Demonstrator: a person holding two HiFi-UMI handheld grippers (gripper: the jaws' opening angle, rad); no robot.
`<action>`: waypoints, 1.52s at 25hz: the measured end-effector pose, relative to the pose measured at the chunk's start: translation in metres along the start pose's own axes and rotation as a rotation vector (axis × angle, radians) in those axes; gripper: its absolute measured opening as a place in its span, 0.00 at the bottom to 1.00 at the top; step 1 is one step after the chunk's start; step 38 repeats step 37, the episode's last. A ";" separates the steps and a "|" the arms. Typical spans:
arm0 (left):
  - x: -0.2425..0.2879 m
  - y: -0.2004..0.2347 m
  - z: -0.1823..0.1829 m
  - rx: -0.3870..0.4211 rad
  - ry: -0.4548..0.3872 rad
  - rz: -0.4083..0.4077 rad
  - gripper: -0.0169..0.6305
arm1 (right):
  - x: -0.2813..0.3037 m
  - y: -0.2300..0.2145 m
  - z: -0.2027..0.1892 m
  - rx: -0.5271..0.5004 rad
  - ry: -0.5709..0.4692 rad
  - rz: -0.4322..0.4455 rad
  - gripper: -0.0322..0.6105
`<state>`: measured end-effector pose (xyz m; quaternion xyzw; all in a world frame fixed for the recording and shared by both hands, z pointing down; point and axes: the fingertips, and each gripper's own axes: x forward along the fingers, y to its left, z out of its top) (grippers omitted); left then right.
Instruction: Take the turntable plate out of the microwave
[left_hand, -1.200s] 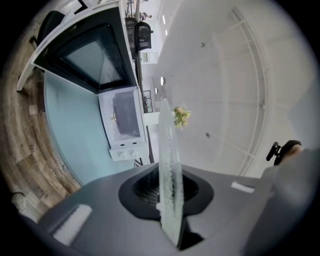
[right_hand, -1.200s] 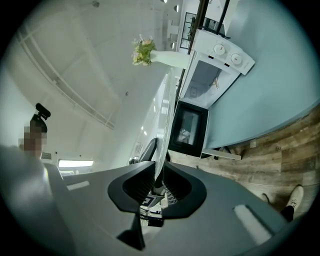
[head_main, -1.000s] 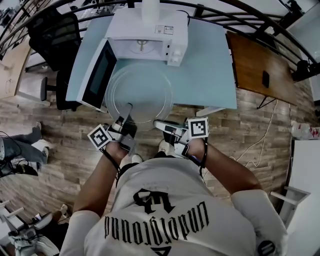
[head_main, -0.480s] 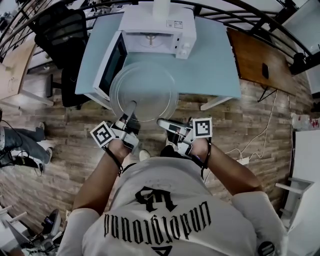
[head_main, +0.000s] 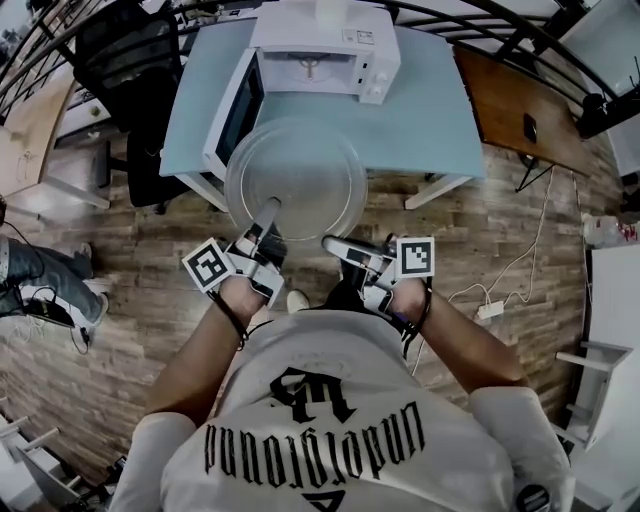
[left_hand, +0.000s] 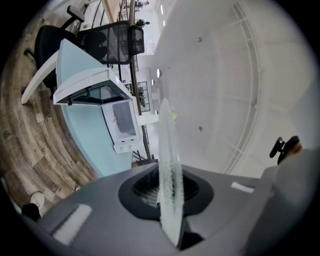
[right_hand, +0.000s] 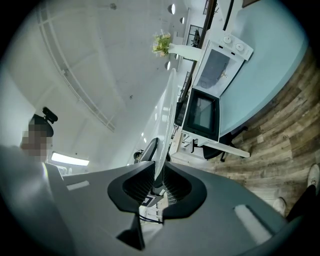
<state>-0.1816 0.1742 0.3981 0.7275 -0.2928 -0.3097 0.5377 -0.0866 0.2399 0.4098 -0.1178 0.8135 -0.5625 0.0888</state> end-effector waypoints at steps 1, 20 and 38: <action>-0.004 -0.002 -0.001 -0.003 0.003 -0.001 0.15 | 0.000 0.002 -0.004 0.001 -0.004 -0.003 0.13; -0.032 -0.020 -0.014 -0.005 0.033 -0.006 0.15 | -0.002 0.025 -0.037 0.000 -0.033 -0.006 0.13; -0.027 -0.019 -0.020 -0.008 0.040 -0.005 0.15 | -0.008 0.027 -0.033 -0.012 -0.032 0.001 0.13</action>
